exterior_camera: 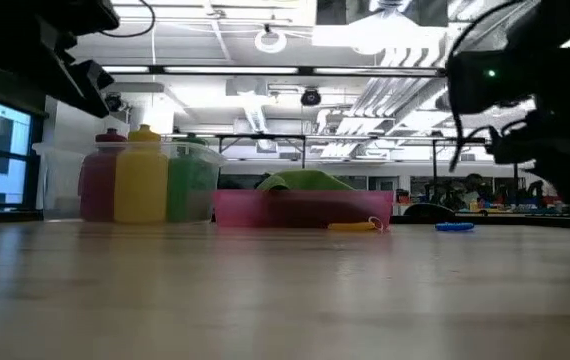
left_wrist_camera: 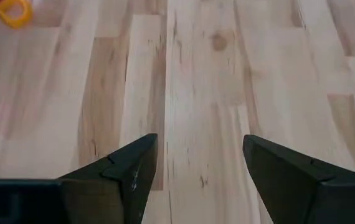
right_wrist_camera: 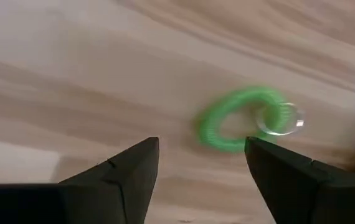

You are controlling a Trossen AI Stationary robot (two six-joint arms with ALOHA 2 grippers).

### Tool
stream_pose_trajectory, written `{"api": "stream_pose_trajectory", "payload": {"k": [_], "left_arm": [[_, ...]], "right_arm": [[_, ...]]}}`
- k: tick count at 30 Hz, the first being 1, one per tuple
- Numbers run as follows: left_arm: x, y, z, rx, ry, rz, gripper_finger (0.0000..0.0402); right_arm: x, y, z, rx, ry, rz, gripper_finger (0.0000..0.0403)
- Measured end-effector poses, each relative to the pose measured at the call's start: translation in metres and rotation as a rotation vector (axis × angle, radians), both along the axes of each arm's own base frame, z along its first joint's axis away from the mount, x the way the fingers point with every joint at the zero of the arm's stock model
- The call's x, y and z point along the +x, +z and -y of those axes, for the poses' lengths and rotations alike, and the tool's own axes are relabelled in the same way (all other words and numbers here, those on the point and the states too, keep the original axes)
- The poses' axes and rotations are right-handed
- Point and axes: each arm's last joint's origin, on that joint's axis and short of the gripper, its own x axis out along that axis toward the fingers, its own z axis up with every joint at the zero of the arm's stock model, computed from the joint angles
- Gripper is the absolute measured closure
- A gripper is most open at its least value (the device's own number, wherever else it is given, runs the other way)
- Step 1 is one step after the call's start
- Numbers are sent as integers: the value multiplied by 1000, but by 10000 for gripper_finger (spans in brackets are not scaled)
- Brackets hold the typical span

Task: Pick & Place Sports Items
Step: Put the green spring keychain into the bottom transparent bin

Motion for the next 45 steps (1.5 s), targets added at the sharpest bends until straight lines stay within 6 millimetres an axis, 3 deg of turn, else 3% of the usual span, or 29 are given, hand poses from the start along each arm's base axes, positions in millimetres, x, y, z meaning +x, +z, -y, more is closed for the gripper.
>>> {"api": "stream_pose_trajectory", "payload": {"k": [16,20,30,39,45], "left_arm": [[0,0,0,0,0,3,209],[0,0,0,3,-1,4,209],[0,0,0,6,2,6,209],[0,0,0,3,5,5,209],[0,0,0,2,5,5,209]], "right_arm": [[-24,-34,16,33,-69,154,217],[-27,-36,16,17,-65,151,248],[-26,-37,17,-2,-12,156,389],[-24,-36,11,-28,66,176,399],[-7,-21,2,-96,125,296,402]]}}
